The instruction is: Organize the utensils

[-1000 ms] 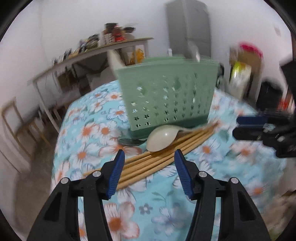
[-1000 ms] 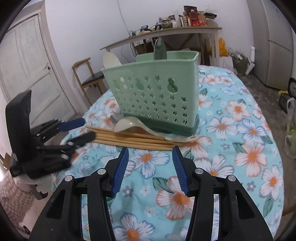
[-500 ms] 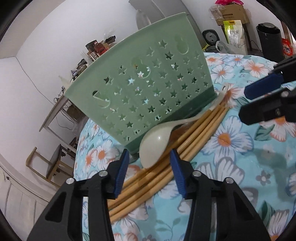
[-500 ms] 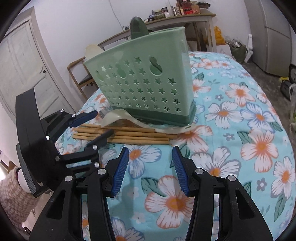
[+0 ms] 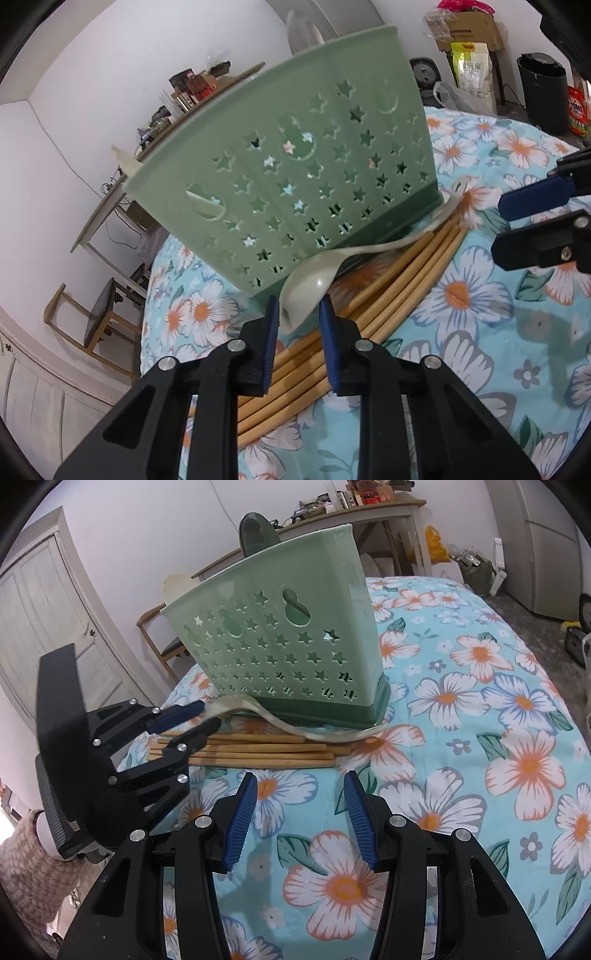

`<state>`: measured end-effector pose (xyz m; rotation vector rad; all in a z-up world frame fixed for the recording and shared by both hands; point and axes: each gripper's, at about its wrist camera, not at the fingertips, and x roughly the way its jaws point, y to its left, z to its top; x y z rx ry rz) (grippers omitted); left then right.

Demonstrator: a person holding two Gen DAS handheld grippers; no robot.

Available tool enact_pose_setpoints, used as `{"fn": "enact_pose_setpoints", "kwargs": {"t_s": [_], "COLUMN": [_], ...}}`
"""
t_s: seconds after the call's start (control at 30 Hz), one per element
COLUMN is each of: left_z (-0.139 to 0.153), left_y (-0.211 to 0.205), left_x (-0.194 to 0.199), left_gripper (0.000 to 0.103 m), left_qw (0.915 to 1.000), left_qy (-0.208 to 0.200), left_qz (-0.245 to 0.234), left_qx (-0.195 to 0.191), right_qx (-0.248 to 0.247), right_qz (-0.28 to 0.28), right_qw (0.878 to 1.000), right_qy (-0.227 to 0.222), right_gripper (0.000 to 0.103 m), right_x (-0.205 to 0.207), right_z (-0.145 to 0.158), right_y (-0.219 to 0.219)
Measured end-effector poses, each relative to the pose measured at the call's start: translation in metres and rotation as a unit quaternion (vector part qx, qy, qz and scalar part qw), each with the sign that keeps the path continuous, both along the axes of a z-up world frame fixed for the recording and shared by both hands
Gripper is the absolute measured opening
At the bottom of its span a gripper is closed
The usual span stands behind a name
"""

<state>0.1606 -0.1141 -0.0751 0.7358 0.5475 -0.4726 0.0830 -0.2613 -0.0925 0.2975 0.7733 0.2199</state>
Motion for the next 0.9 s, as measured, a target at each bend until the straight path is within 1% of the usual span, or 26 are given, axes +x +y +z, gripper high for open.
{"fn": "enact_pose_setpoints", "kwargs": {"t_s": [0.07, 0.47, 0.53, 0.7, 0.77, 0.9], "left_z": [-0.002, -0.011, -0.011, -0.007, -0.005, 0.004], "left_y": [-0.002, -0.015, -0.019, -0.023, -0.021, -0.018], "left_x": [0.002, 0.002, -0.004, -0.018, -0.022, -0.039], "left_gripper": [0.021, 0.021, 0.018, 0.008, 0.005, 0.003], "left_qw": [1.0, 0.9985, 0.9977, 0.9945, 0.9937, 0.9931], "left_qy": [0.004, -0.024, -0.039, -0.078, -0.088, -0.1], "left_qz": [-0.001, 0.001, 0.0, 0.0, 0.002, -0.004], "left_qx": [0.006, 0.049, 0.056, 0.07, 0.068, 0.061], "right_qx": [0.002, 0.016, 0.017, 0.021, 0.021, 0.019], "right_qz": [-0.001, -0.006, -0.006, -0.007, -0.007, -0.011], "right_qw": [1.0, 1.0, 1.0, 1.0, 1.0, 1.0], "right_qy": [0.0, 0.001, 0.001, -0.003, -0.004, -0.008], "right_gripper": [0.048, 0.047, 0.047, 0.047, 0.047, 0.047], "right_x": [0.0, 0.001, 0.001, 0.0, -0.001, -0.003], "right_z": [-0.001, -0.004, -0.004, -0.004, -0.003, 0.0], "right_y": [-0.001, -0.005, -0.006, -0.007, -0.007, -0.008]}}
